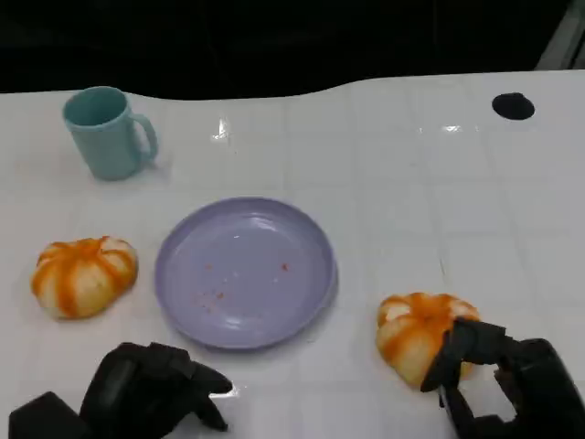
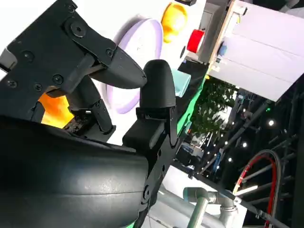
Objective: Grasp the bread from the table and place it into the plate.
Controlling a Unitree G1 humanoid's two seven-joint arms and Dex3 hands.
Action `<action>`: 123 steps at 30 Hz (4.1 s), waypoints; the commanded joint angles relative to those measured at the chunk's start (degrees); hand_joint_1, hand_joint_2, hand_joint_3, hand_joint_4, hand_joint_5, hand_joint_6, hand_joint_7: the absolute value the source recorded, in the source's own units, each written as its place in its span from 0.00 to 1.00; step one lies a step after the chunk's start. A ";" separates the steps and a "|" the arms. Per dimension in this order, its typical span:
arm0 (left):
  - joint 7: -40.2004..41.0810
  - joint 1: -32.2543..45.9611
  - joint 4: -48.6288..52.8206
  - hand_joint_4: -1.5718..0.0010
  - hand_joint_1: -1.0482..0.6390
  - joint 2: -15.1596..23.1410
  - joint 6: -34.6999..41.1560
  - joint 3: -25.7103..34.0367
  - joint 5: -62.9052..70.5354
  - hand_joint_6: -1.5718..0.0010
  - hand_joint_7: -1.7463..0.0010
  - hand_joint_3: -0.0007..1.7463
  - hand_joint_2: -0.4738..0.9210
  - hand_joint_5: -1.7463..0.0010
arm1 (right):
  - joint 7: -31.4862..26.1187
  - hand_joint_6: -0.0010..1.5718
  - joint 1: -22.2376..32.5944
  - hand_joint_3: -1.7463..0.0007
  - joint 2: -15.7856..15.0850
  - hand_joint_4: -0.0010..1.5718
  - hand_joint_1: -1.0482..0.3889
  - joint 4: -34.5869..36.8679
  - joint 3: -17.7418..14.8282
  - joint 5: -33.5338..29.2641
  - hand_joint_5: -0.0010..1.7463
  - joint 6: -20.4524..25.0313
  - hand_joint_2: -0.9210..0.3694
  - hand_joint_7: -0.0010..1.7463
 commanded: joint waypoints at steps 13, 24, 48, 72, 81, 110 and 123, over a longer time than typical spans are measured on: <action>-0.18 -0.26 0.21 0.13 0.00 0.74 -0.80 0.56 -0.64 0.00 0.88 0.02 1.00 0.50 | -1.04 0.30 -1.54 0.88 -7.70 0.25 0.41 -9.36 -2.18 -8.88 0.45 5.51 0.01 0.28; 0.49 0.18 -0.53 0.12 0.00 0.65 -0.42 0.27 -0.13 0.00 0.88 0.02 1.00 0.50 | 1.86 0.16 2.36 0.94 -19.51 0.04 0.31 -35.87 -4.15 -29.52 0.13 23.93 0.00 0.01; 1.22 0.58 -1.56 0.13 0.00 0.17 -0.61 0.18 -0.08 0.00 0.88 0.02 1.00 0.50 | -1.04 0.14 -4.86 0.99 -21.91 0.05 0.29 -33.41 7.55 -47.35 0.09 37.32 0.00 0.00; 1.16 1.85 -3.37 0.14 0.00 -0.16 -0.10 -0.20 -0.31 0.00 0.89 0.02 1.00 0.49 | -15.15 0.56 -17.47 0.69 -18.46 0.51 0.54 -5.74 17.65 -45.25 0.90 35.73 0.01 0.53; 1.29 1.70 -2.95 0.14 0.00 -0.21 -0.74 -0.21 0.03 0.00 0.89 0.02 1.00 0.49 | -20.86 0.39 -18.52 0.51 -18.08 0.52 0.57 -3.33 18.79 -44.42 1.00 33.52 0.16 0.98; 1.43 1.84 -2.32 0.13 0.00 -0.14 -1.16 -0.45 0.45 0.00 0.88 0.02 1.00 0.48 | -27.19 0.51 -21.89 0.16 -6.90 0.61 0.68 -4.29 14.15 -30.91 1.00 25.72 0.56 0.93; 1.24 2.62 -2.84 0.13 0.00 -0.21 -1.26 -0.99 0.40 0.00 0.88 0.02 1.00 0.49 | -31.24 0.55 -31.61 0.16 1.31 0.61 0.71 7.68 17.23 -33.92 1.00 26.04 0.54 0.83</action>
